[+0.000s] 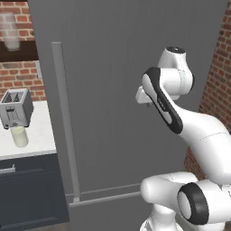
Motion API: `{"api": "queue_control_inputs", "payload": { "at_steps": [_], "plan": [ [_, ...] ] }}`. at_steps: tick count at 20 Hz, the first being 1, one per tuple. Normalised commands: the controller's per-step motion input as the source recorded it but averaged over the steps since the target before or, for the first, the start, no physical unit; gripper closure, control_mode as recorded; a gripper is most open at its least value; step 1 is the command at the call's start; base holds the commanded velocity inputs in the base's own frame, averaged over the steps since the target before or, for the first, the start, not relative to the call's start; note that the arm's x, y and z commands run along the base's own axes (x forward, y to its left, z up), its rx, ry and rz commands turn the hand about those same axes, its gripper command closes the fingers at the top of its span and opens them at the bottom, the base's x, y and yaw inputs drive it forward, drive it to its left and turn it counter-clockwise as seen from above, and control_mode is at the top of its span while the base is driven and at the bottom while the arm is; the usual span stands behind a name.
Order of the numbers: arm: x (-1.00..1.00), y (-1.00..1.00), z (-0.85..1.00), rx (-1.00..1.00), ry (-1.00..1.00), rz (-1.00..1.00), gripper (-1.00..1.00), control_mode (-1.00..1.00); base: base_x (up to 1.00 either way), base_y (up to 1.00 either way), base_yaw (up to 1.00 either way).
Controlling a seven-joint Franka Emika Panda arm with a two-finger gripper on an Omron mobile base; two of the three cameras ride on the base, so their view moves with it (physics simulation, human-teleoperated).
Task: Grab a lemon wedge from the fridge and one ice cube from the ice bowl, and put them in the glass of lemonade.
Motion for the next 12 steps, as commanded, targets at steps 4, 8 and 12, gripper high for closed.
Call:
{"api": "queue_control_inputs", "payload": {
  "at_steps": [4, 8, 12],
  "plan": [
    [-0.22, -0.01, 0.0, 0.0, -0.04, 0.0, -1.0, -1.0, 0.0, 0.0, 0.0],
    [-0.6, -0.07, -0.08, 0.0, -0.02, -0.02, -1.0, -1.0, 0.0, 0.0, 0.0],
    [-0.68, 0.0, -0.18, 0.0, 0.0, 0.0, -1.0, -1.0, 0.0, 0.0, 0.0]
  ]
}}
